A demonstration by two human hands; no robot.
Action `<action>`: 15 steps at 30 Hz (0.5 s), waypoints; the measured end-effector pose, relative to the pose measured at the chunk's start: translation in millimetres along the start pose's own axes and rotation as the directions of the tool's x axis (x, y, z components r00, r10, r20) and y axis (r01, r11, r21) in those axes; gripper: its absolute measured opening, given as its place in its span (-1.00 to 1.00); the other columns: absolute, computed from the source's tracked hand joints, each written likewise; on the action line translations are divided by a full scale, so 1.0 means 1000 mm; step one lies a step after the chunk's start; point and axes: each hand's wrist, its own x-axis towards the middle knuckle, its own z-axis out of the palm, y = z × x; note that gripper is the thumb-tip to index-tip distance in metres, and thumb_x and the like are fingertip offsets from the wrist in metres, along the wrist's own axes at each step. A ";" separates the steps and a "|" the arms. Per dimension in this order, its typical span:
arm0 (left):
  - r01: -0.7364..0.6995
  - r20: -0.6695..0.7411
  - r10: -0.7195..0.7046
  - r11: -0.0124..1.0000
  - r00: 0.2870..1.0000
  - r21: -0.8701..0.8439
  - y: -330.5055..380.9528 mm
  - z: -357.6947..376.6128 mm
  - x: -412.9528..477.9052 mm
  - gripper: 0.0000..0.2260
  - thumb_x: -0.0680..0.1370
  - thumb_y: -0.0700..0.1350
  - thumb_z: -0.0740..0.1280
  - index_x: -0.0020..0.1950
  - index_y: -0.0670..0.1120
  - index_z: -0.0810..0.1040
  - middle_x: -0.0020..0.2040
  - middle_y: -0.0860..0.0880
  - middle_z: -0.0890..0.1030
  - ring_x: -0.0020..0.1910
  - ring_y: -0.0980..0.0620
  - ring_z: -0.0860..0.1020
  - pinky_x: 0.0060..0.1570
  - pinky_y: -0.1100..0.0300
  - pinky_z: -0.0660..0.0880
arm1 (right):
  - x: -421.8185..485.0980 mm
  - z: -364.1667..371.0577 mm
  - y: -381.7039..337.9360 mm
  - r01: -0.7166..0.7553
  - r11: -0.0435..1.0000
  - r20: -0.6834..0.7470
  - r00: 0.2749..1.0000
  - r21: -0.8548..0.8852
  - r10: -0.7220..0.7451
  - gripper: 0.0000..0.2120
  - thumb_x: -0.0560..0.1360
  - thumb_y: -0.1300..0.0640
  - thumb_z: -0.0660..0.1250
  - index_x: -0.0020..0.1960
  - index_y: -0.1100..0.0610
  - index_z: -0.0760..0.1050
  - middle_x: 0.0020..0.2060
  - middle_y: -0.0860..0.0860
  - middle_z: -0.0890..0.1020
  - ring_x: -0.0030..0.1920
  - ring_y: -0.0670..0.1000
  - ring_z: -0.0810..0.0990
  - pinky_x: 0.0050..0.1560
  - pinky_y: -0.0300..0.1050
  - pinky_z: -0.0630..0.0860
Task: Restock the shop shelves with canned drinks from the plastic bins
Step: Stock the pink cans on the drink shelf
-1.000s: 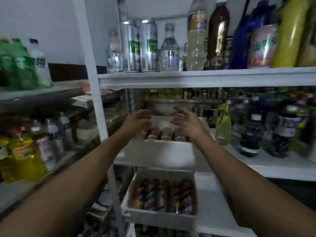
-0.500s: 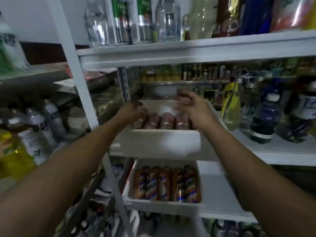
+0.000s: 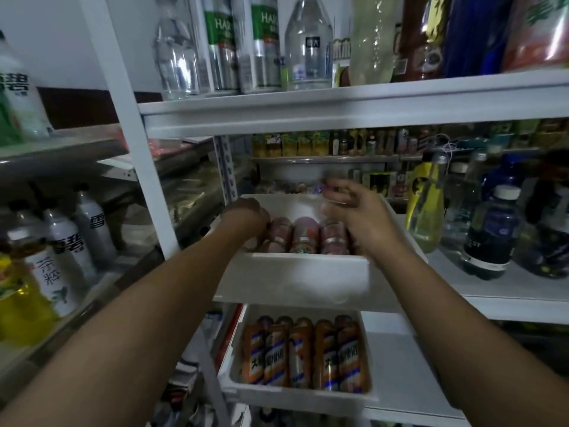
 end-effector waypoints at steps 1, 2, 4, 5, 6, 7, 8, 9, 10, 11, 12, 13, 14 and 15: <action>0.019 -0.042 -0.019 1.000 0.999 0.007 0.000 0.002 0.001 -0.62 0.62 -0.05 0.34 0.38 -0.20 0.47 0.32 -0.20 0.52 0.30 -0.18 0.50 0.19 0.09 0.50 | 0.000 0.000 0.000 -0.002 1.000 0.002 1.000 0.002 0.002 -0.55 0.44 0.28 0.52 0.26 -0.04 0.54 0.10 -0.01 0.70 0.18 -0.03 0.65 0.28 0.08 0.57; 0.041 -0.061 -0.040 0.999 0.997 0.008 -0.001 0.006 0.002 -0.63 0.63 -0.05 0.30 0.39 -0.20 0.47 0.32 -0.21 0.52 0.30 -0.17 0.50 0.18 0.07 0.49 | 0.000 0.000 -0.001 -0.004 1.000 0.005 1.000 0.004 0.004 -0.56 0.44 0.27 0.52 0.24 -0.05 0.55 0.10 0.00 0.70 0.17 -0.04 0.65 0.27 0.06 0.58; 0.030 -0.071 -0.027 0.999 0.997 0.037 -0.002 0.007 -0.002 -0.62 0.63 -0.06 0.31 0.40 -0.20 0.46 0.34 -0.20 0.50 0.32 -0.17 0.49 0.23 0.04 0.49 | -0.002 0.001 -0.003 -0.015 1.000 0.012 1.000 0.011 0.015 -0.58 0.45 0.28 0.51 0.24 -0.01 0.55 0.12 0.03 0.69 0.16 -0.02 0.66 0.23 -0.01 0.60; 0.015 -0.073 -0.011 0.998 0.997 0.053 -0.003 0.005 -0.005 -0.63 0.63 -0.06 0.31 0.39 -0.19 0.46 0.35 -0.20 0.50 0.33 -0.17 0.49 0.25 0.04 0.49 | -0.003 0.001 -0.005 -0.013 1.000 0.014 1.000 0.023 0.012 -0.59 0.46 0.31 0.50 0.24 0.02 0.55 0.12 0.06 0.69 0.17 -0.01 0.65 0.19 -0.06 0.60; 0.006 -0.076 -0.003 0.999 0.997 0.041 -0.004 0.005 -0.007 -0.64 0.63 -0.06 0.31 0.38 -0.19 0.47 0.34 -0.19 0.50 0.33 -0.17 0.49 0.25 0.04 0.50 | -0.004 0.002 -0.006 -0.007 0.999 0.011 1.000 0.037 0.007 -0.59 0.46 0.33 0.49 0.24 0.04 0.55 0.13 0.09 0.69 0.18 0.00 0.65 0.17 -0.11 0.60; -0.016 -0.062 0.020 0.997 0.998 0.073 -0.003 0.004 -0.008 -0.65 0.63 -0.06 0.30 0.38 -0.18 0.48 0.34 -0.19 0.50 0.33 -0.17 0.49 0.26 0.02 0.50 | -0.005 0.003 -0.007 -0.001 0.999 0.006 1.000 0.050 0.001 -0.58 0.45 0.35 0.48 0.24 0.06 0.54 0.12 0.10 0.69 0.19 0.01 0.65 0.15 -0.14 0.60; -0.041 -0.041 0.045 0.994 0.998 0.106 -0.003 0.005 -0.007 -0.65 0.64 -0.06 0.29 0.38 -0.17 0.49 0.33 -0.19 0.50 0.33 -0.17 0.49 0.28 0.00 0.50 | -0.005 0.003 -0.007 0.004 0.999 -0.004 1.000 0.055 -0.004 -0.58 0.45 0.37 0.48 0.24 0.07 0.54 0.11 0.11 0.68 0.18 0.01 0.64 0.15 -0.15 0.59; -0.057 -0.018 0.060 0.990 0.998 0.129 -0.002 0.007 -0.005 -0.65 0.63 -0.05 0.27 0.38 -0.17 0.49 0.34 -0.19 0.50 0.33 -0.18 0.49 0.29 -0.04 0.50 | -0.005 0.004 -0.007 0.009 0.998 -0.010 1.000 0.055 -0.009 -0.57 0.45 0.38 0.48 0.24 0.08 0.53 0.09 0.11 0.68 0.15 0.00 0.65 0.15 -0.17 0.60; -0.074 0.007 0.073 0.986 0.997 0.151 -0.002 0.010 0.000 -0.61 0.62 -0.03 0.24 0.41 -0.16 0.47 0.37 -0.20 0.48 0.35 -0.21 0.47 0.31 -0.07 0.49 | -0.005 0.004 -0.007 0.012 0.999 -0.013 1.000 0.053 -0.011 -0.57 0.44 0.39 0.48 0.23 0.07 0.53 0.08 0.11 0.68 0.13 -0.02 0.65 0.14 -0.19 0.60; -0.075 0.030 0.071 0.983 0.997 0.170 -0.001 0.013 0.005 -0.56 0.61 0.01 0.22 0.44 -0.15 0.43 0.42 -0.23 0.44 0.38 -0.25 0.43 0.33 -0.11 0.46 | -0.005 0.005 -0.007 0.010 0.999 -0.016 1.000 0.053 -0.009 -0.57 0.44 0.39 0.48 0.22 0.06 0.53 0.08 0.09 0.68 0.12 -0.03 0.65 0.14 -0.17 0.61; -0.072 0.040 0.066 0.982 0.997 0.172 -0.001 0.016 0.009 -0.52 0.58 0.04 0.21 0.46 -0.14 0.40 0.45 -0.24 0.41 0.40 -0.27 0.40 0.33 -0.14 0.45 | -0.005 0.005 -0.006 0.005 0.999 -0.019 1.000 0.054 -0.004 -0.57 0.44 0.38 0.49 0.21 0.03 0.53 0.08 0.07 0.68 0.13 -0.03 0.65 0.16 -0.13 0.61; -0.072 0.045 0.065 0.982 0.997 0.175 0.001 0.015 0.007 -0.52 0.57 0.05 0.21 0.46 -0.11 0.40 0.44 -0.22 0.42 0.39 -0.26 0.41 0.32 -0.13 0.45 | -0.005 0.004 -0.006 -0.002 0.998 -0.021 1.000 0.056 0.003 -0.57 0.44 0.37 0.49 0.20 0.01 0.54 0.08 0.05 0.69 0.13 -0.03 0.65 0.17 -0.09 0.60; -0.083 0.045 0.076 0.982 0.996 0.172 0.003 0.013 0.005 -0.55 0.58 0.06 0.22 0.43 -0.07 0.43 0.42 -0.17 0.46 0.36 -0.22 0.44 0.29 -0.09 0.45 | -0.005 0.004 -0.006 -0.006 0.998 -0.020 1.000 0.062 0.007 -0.57 0.44 0.37 0.49 0.21 0.03 0.54 0.07 0.05 0.68 0.13 -0.03 0.65 0.17 -0.09 0.60; -0.084 0.057 0.077 0.986 0.995 0.142 0.004 0.013 0.004 -0.57 0.58 0.09 0.22 0.42 -0.03 0.44 0.38 -0.11 0.49 0.33 -0.18 0.47 0.28 -0.06 0.45 | -0.006 0.004 -0.006 -0.005 0.998 -0.020 1.000 0.066 0.006 -0.57 0.44 0.38 0.48 0.23 0.05 0.53 0.07 0.05 0.68 0.13 -0.04 0.64 0.16 -0.11 0.60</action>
